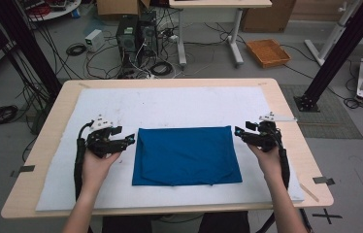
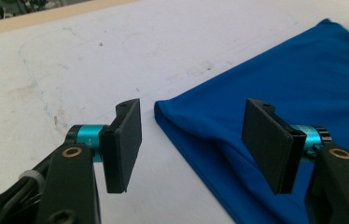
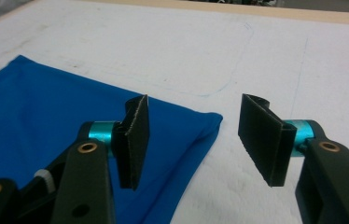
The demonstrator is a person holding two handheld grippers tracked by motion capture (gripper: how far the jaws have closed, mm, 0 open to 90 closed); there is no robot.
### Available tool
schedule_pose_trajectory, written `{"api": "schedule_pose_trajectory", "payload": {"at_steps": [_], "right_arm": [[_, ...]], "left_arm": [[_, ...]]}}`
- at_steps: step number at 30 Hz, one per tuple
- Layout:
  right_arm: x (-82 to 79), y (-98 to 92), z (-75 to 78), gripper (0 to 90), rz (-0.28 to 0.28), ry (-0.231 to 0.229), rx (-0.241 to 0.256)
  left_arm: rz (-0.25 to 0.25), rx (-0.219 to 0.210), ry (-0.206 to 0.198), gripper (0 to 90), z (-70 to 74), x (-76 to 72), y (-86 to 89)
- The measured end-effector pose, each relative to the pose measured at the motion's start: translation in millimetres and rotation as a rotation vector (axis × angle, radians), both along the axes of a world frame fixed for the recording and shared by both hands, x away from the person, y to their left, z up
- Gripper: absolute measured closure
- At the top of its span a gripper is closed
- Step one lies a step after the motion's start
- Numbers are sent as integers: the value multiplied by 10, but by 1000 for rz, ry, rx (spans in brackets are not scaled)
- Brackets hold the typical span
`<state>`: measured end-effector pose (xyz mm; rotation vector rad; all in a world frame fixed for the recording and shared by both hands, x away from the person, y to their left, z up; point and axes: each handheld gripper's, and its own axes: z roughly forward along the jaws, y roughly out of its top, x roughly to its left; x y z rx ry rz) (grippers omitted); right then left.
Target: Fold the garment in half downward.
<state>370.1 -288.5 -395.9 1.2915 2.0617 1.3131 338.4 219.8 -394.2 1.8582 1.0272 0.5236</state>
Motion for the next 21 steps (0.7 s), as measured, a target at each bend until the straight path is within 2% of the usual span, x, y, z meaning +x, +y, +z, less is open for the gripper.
{"api": "schedule_pose_trajectory", "payload": {"at_steps": [3, 5, 8, 11, 14, 21], "right_arm": [[-125, -46, 20, 413, 2, -7, 7], [-184, -60, 14, 401, 5, -11, 7], [-218, -62, 3, 358, 21, 9, 14], [-257, -57, 3, 318, 31, 0, 11], [-268, -64, 20, 287, 38, -2, 14], [-280, -135, 33, 269, 33, -7, 22]], "left_arm": [[-7, -3, -27, 359, -12, -101, 50], [-15, 19, -26, 359, -5, -110, 60], [-22, 4, -32, 352, -24, -124, 57], [-28, 22, -37, 352, -40, -138, 46], [-24, 4, -46, 347, -22, -159, 69], [-8, -7, -60, 338, 28, -200, 119]]}}
